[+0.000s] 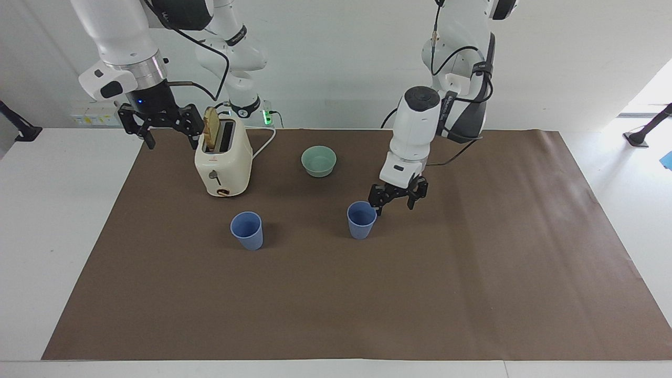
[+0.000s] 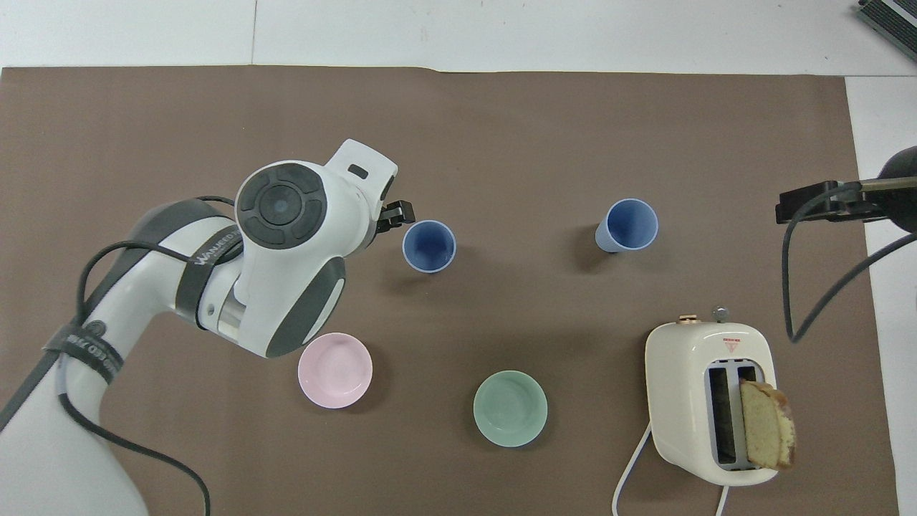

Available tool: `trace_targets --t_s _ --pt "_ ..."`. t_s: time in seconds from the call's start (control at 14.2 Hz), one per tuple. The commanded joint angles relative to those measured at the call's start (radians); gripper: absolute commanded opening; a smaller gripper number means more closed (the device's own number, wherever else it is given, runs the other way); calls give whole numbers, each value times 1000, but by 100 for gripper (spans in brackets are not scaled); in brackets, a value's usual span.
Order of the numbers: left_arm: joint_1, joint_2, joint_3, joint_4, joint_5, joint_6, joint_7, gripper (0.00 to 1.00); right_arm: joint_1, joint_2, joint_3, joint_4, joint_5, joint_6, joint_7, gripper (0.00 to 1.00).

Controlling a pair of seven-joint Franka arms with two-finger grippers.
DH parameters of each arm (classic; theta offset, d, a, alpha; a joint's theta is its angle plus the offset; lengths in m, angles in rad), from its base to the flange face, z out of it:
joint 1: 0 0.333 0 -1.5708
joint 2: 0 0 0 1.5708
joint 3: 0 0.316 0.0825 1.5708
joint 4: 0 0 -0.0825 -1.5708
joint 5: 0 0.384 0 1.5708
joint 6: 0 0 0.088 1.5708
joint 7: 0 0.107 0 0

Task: Stack blue cups with both arms
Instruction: 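Withdraw the left gripper while the right gripper reaches the other blue cup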

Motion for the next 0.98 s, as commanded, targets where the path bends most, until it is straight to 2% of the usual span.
trace_targets --t_s 0.0,0.14,0.35,0.7,0.91 --pt "66 -87 -8 -9 9 -89 84 100 -1 -11 6 -23 -10 21 -2 100" --pt "97 -139 -5 -11 7 -157 157 100 -1 -8 7 -41 22 79 -3 100" --pt "161 -177 -5 -14 7 -206 249 100 2 4 9 -75 47 136 1 100" --pt "283 -228 -5 -22 -48 -297 474 100 3 61 12 -94 48 165 -3 100" --pt "353 -259 -5 -22 -53 -369 638 100 29 125 18 -114 50 193 1 100"
